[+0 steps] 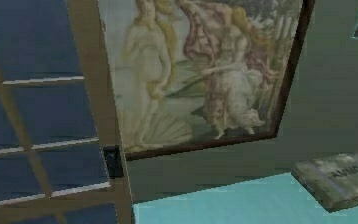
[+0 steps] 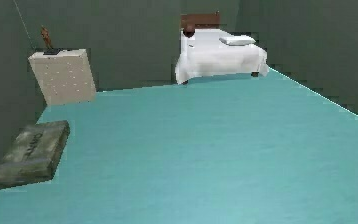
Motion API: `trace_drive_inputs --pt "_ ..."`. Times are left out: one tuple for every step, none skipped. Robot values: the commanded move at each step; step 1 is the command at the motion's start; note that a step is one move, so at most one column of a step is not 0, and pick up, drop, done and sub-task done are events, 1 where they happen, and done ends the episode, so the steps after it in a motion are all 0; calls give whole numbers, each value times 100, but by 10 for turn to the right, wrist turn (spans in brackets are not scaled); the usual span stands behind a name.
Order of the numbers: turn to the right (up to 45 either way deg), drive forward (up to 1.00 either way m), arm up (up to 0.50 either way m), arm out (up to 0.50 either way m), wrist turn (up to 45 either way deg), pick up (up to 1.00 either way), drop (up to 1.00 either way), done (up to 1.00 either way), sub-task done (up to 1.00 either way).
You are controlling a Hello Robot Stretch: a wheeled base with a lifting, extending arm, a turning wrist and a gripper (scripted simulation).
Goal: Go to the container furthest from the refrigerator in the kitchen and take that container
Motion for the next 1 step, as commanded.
trace_drive_inputs --pt "-450 0 0 0 0 0 0 0 0"
